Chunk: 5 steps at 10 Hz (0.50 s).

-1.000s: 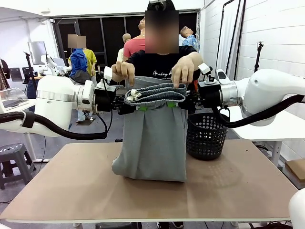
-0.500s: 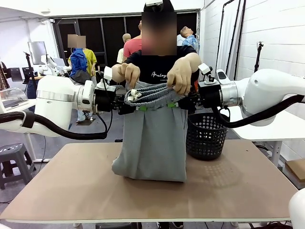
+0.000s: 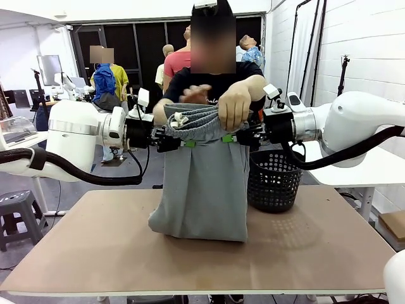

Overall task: Fold the training pants.
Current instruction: Release the ends of the Training pants and then grab the overlapped ends.

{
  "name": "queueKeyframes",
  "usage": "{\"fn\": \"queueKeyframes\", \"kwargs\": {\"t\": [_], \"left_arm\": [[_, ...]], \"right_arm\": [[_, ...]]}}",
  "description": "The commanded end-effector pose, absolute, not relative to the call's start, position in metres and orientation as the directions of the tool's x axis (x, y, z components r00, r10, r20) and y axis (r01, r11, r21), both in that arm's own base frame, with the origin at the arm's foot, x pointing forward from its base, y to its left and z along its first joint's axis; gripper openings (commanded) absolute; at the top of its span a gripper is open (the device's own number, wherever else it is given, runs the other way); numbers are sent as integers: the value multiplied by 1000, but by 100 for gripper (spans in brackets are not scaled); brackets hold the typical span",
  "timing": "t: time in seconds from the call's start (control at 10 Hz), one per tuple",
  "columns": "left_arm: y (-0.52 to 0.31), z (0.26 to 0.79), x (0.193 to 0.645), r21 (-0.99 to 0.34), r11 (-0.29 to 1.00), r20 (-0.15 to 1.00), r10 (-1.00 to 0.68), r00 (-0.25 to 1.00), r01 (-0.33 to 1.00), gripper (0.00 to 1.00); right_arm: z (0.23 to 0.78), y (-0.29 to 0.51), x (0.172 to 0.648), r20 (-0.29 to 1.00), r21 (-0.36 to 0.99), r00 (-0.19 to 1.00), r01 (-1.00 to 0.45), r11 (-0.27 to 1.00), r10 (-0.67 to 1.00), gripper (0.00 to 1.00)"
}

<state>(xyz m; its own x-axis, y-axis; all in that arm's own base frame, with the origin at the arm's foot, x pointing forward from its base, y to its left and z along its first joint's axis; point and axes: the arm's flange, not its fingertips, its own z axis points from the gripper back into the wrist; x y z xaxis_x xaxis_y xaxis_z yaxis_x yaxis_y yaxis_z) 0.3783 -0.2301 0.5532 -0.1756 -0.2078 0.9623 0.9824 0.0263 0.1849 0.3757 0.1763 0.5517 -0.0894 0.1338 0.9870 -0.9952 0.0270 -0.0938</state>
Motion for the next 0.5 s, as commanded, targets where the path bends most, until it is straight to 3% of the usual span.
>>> {"fn": "queueKeyframes", "kwargs": {"t": [0.0,0.4], "left_arm": [[-230,556,377,187,25,963,-201,-179,982,0],[-230,556,377,187,25,963,-201,-179,982,0]], "right_arm": [[552,178,373,986,-98,-94,-995,24,136,0],[552,178,373,986,-98,-94,-995,24,136,0]]}}
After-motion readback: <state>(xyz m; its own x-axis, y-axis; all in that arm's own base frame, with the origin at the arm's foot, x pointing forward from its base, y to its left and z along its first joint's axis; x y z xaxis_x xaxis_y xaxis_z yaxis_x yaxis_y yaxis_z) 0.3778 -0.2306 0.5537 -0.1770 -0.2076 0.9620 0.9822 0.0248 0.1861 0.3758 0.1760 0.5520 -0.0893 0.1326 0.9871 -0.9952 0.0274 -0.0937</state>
